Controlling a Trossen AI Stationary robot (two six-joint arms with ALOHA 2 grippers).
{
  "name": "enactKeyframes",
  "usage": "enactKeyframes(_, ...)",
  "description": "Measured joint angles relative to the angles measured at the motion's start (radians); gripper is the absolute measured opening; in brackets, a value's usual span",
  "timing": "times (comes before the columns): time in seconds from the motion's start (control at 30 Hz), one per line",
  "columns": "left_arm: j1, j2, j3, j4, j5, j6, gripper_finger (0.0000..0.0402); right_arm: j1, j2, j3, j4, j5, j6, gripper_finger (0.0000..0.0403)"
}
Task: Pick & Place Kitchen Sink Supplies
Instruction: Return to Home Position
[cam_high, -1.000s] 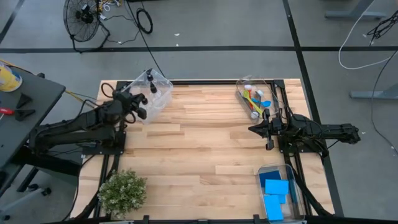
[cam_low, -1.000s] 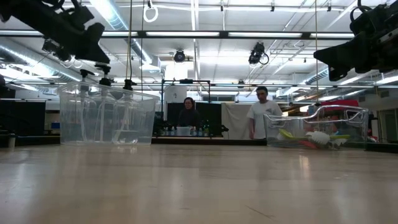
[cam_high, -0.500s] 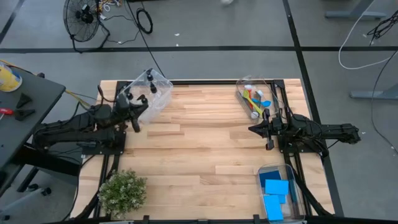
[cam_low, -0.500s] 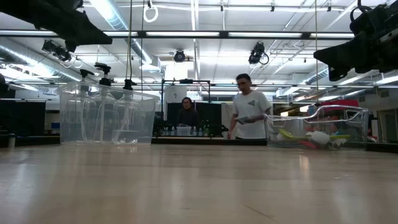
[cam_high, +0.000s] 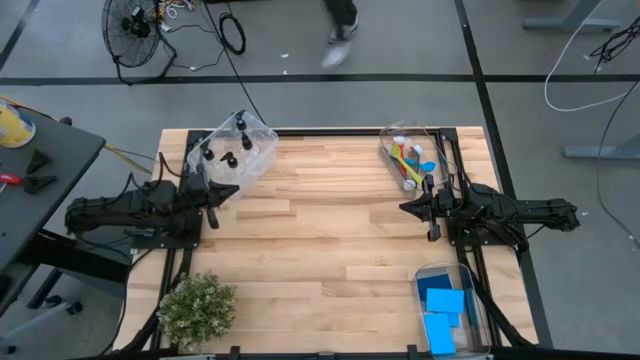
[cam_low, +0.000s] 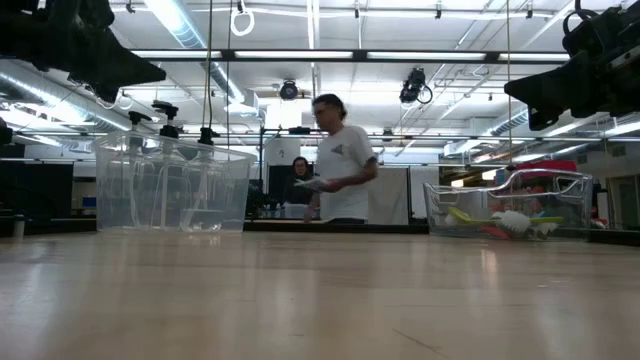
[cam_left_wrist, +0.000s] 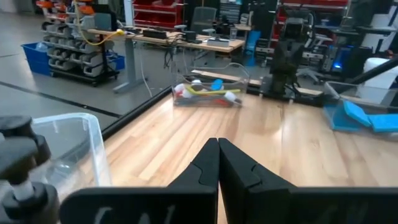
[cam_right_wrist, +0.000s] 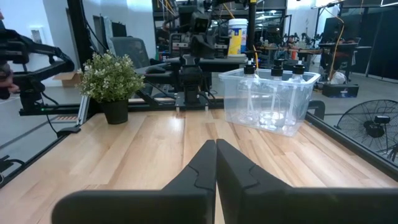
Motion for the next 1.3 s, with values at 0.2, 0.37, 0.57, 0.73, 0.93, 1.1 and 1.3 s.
enactKeyframes(0.2,-0.010,-0.081,-0.093,0.040,0.000,0.028,0.0002,0.000,0.000,0.000,0.000,0.000,0.000,0.0011)
enactKeyframes(0.37,-0.010,-0.108,-0.203,0.253,0.020,0.052,0.0004,0.000,0.000,0.000,0.000,0.000,0.000,0.0011)
enactKeyframes(0.57,-0.036,-0.107,-0.281,0.365,0.056,0.053,0.0004,0.000,0.000,0.000,0.000,0.000,0.000,0.0011)
enactKeyframes(0.73,-0.060,-0.107,-0.281,0.358,0.055,0.095,0.0003,0.000,0.000,0.000,0.000,0.000,0.000,0.0011)
enactKeyframes(0.93,-0.067,-0.107,-0.280,0.344,0.080,0.104,0.0005,0.000,0.000,0.000,0.000,0.000,0.000,0.0011)
enactKeyframes(1.1,-0.067,-0.106,-0.280,0.336,0.097,0.105,0.0003,0.000,0.000,0.000,0.000,0.000,0.000,0.0011)
enactKeyframes(1.3,-0.066,-0.106,-0.280,0.334,0.103,0.089,0.0009,0.000,0.000,0.000,0.000,0.000,0.000,0.0011)
